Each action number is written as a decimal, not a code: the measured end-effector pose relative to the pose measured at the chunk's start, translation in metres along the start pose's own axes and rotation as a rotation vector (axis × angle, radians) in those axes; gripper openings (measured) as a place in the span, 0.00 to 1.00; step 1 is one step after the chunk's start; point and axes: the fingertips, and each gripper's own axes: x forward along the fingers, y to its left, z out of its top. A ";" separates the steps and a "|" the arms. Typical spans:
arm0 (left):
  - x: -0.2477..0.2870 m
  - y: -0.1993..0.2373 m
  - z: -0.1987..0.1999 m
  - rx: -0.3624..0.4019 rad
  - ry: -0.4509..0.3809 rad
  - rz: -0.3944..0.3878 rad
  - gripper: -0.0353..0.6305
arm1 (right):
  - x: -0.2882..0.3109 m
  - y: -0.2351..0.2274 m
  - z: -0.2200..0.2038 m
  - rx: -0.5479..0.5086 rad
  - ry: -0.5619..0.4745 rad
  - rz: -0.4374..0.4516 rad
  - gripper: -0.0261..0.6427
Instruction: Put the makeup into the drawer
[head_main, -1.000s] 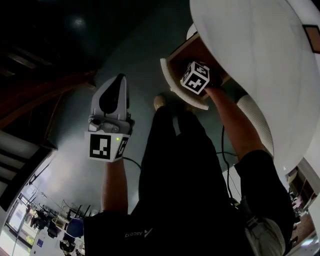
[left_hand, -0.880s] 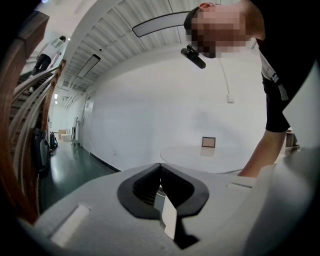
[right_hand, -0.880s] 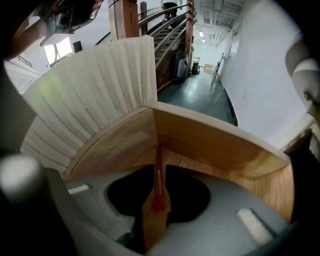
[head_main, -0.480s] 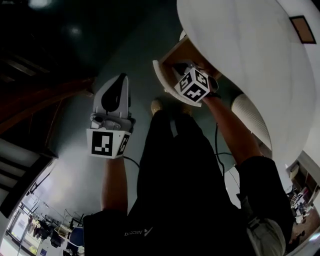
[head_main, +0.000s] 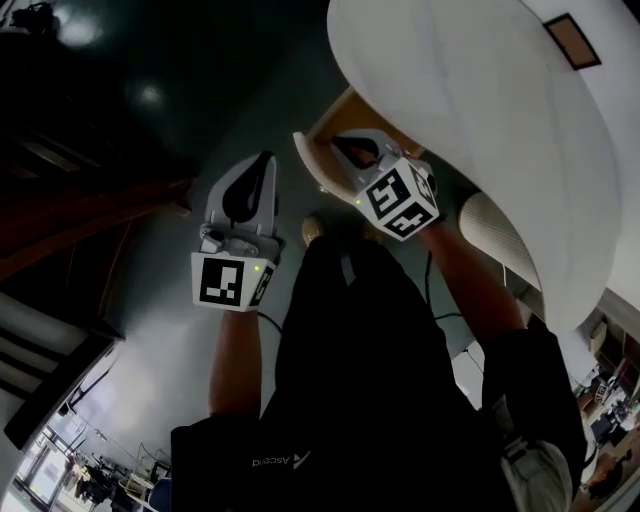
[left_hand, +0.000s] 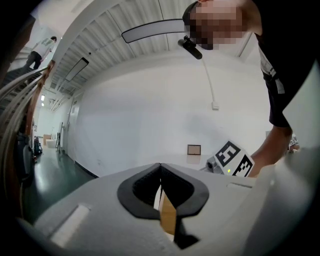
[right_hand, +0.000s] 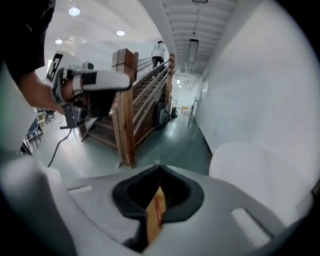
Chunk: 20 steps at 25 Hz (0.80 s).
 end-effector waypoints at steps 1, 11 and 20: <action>0.001 -0.005 0.004 0.003 -0.006 -0.010 0.07 | -0.011 0.000 0.011 0.002 -0.030 -0.005 0.04; 0.000 -0.050 0.064 0.052 -0.101 -0.094 0.07 | -0.117 0.002 0.103 0.097 -0.379 -0.040 0.04; -0.018 -0.098 0.126 0.081 -0.204 -0.167 0.07 | -0.213 0.012 0.148 0.116 -0.619 -0.132 0.04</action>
